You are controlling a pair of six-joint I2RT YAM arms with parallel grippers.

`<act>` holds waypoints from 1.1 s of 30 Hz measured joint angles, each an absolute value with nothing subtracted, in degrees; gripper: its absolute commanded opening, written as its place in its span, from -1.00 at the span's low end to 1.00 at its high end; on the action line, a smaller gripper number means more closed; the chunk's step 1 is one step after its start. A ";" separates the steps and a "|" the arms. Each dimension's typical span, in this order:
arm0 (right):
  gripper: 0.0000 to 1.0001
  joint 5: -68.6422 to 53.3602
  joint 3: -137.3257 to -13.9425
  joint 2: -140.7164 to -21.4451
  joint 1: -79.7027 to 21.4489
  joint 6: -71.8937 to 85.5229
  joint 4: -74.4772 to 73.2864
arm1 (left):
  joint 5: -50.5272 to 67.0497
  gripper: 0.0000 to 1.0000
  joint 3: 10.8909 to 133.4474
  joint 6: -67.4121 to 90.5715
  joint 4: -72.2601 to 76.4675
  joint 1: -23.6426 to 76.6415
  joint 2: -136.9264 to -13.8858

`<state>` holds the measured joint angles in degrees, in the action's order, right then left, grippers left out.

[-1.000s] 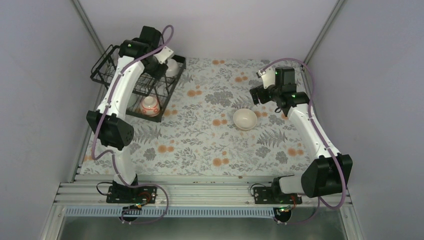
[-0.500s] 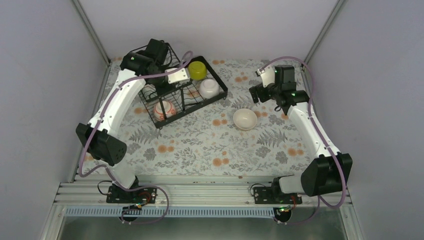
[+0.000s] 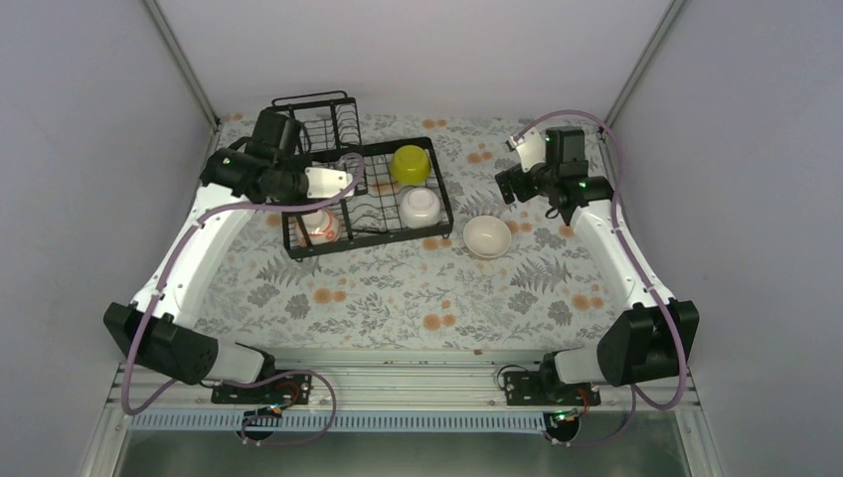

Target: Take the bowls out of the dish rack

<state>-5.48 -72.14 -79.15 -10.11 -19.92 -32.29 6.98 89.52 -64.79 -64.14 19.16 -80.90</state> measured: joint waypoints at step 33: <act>1.00 -6.98 -73.19 -81.45 -10.87 -20.80 -32.69 | 10.72 0.19 119.28 -82.04 -72.53 12.32 -82.48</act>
<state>-6.98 -73.19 -81.45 -10.87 -20.80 -32.69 10.72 119.28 -82.04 -72.53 12.32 -82.48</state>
